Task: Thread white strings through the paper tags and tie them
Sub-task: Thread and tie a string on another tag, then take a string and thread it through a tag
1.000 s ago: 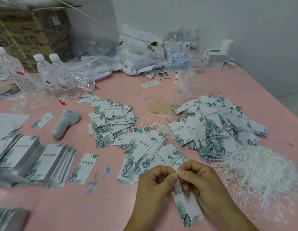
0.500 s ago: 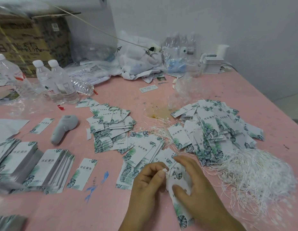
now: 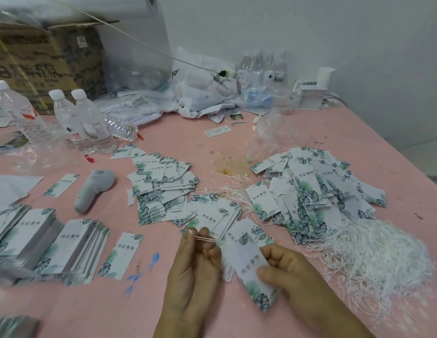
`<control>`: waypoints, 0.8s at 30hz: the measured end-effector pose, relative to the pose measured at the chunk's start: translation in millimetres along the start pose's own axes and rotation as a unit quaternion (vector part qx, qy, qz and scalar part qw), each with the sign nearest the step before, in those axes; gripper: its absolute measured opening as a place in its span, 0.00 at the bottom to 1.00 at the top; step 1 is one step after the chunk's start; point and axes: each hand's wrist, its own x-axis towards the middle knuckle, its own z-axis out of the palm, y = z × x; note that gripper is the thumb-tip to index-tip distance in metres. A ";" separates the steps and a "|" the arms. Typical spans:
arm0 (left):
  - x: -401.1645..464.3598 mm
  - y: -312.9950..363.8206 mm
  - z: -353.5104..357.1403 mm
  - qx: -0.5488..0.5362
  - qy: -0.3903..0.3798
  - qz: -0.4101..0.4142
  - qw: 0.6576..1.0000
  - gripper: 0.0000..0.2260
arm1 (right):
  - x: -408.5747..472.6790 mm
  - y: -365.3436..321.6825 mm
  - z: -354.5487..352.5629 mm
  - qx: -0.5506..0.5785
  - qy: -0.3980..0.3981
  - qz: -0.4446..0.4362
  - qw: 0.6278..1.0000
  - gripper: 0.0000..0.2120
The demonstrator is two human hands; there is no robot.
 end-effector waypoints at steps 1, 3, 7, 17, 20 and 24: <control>-0.7 -3.6 -0.4 0.034 0.013 0.007 0.999 0.17 | 1.7 0.5 -1.7 0.050 0.013 -0.006 0.999 0.11; -5.7 -12.7 -1.0 0.158 0.023 0.028 0.987 0.11 | 4.3 1.2 -3.8 0.159 0.036 -0.008 0.987 0.14; -20.2 -27.7 1.0 0.452 -0.019 0.104 0.886 0.08 | 4.5 -4.3 -4.6 0.188 0.101 -0.019 0.977 0.14; -28.2 -27.9 10.8 0.513 0.030 0.138 0.847 0.07 | 43.0 -108.5 -80.6 -0.094 0.302 -0.099 0.943 0.10; -27.5 -26.6 10.4 0.500 0.052 0.133 0.854 0.12 | 63.7 -121.0 -96.1 -0.347 0.354 -0.050 0.867 0.19; -25.3 -30.2 9.2 0.431 0.094 0.106 0.891 0.14 | 43.2 -86.3 -52.9 -0.366 0.336 -0.162 0.852 0.18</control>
